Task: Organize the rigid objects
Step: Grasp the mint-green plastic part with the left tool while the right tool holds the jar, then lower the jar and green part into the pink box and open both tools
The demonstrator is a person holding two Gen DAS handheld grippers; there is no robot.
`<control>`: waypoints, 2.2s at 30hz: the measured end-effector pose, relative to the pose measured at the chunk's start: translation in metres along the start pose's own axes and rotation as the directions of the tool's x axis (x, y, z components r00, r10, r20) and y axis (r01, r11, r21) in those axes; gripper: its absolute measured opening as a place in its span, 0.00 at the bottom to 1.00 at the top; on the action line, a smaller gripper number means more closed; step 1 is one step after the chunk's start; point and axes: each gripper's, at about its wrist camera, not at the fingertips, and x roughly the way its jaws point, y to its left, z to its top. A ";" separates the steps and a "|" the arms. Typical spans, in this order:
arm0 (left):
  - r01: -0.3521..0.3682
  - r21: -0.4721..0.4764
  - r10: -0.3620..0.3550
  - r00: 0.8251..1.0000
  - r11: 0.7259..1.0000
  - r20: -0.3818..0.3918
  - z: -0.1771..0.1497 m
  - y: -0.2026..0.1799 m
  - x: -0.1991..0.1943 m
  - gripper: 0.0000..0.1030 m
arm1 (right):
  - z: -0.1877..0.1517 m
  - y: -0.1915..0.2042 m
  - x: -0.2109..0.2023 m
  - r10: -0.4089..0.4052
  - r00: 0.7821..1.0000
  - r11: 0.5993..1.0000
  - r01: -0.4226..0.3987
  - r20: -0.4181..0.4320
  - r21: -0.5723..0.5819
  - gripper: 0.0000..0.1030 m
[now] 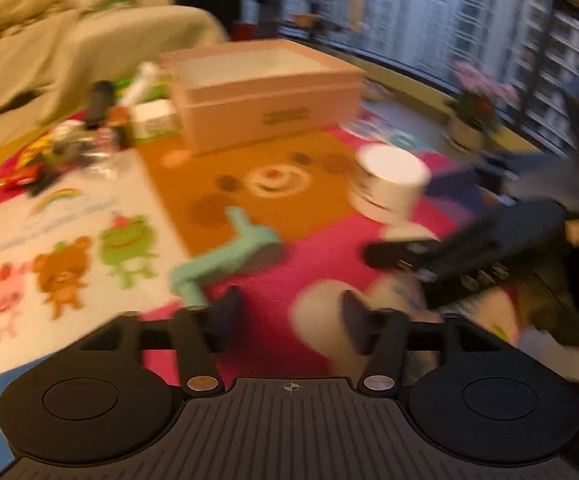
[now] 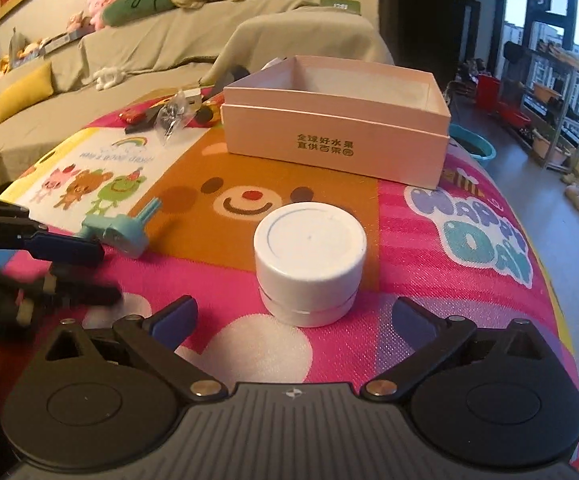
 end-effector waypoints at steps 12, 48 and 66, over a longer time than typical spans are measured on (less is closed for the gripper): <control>-0.194 -0.087 0.203 0.971 0.977 0.124 -0.010 0.015 -0.031 0.79 | -0.005 -0.001 -0.003 0.013 0.999 1.000 -0.012 0.034 -0.013 1.00; 0.157 -0.185 -0.067 0.907 0.970 0.416 0.161 0.075 0.016 0.75 | 0.087 -0.029 -0.036 -0.122 0.967 0.983 0.149 0.222 -0.110 0.54; -0.015 -0.374 0.155 0.925 0.927 0.347 0.088 0.187 0.009 0.72 | 0.167 -0.034 0.061 -0.131 0.972 0.987 0.147 0.197 -0.069 0.75</control>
